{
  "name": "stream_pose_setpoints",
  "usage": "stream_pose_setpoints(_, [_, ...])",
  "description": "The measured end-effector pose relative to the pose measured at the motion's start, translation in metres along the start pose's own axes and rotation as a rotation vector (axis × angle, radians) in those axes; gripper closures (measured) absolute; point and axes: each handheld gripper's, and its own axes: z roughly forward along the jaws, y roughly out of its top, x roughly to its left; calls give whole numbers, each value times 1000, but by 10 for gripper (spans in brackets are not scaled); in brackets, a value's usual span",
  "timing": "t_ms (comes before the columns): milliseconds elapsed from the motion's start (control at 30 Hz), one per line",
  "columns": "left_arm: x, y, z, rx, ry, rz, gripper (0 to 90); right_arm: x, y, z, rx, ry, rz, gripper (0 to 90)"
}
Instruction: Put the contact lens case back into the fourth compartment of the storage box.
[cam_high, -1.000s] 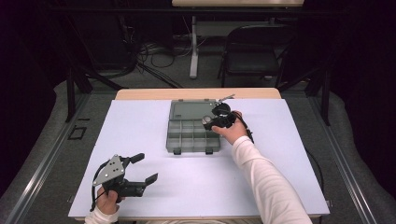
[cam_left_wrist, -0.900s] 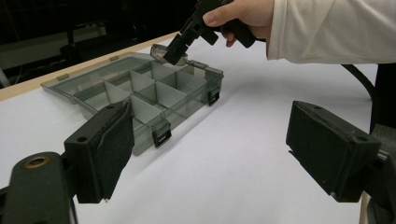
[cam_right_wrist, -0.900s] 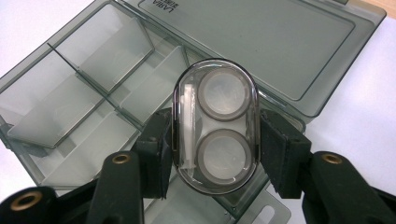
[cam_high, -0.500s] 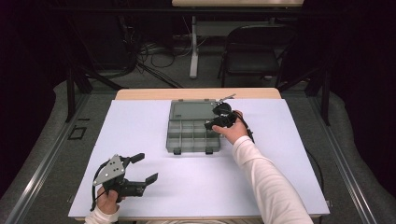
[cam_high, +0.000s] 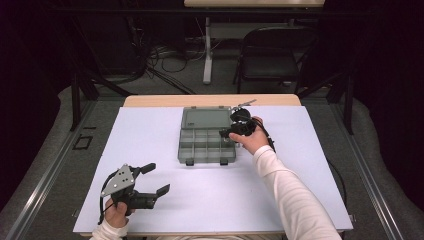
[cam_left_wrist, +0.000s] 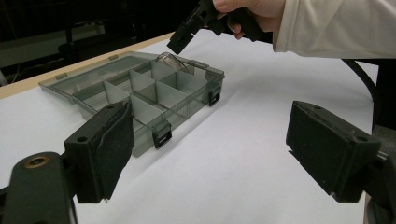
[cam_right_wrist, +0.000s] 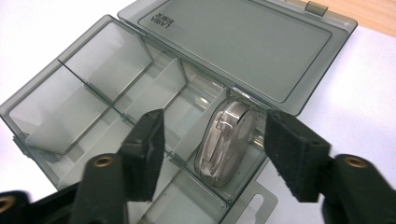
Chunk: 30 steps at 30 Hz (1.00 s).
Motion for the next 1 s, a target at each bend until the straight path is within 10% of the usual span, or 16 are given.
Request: stream_pose_setpoints(1000, [0, -1, -1, 6, 10, -4, 159, 7, -1, 2, -40, 57, 27, 357])
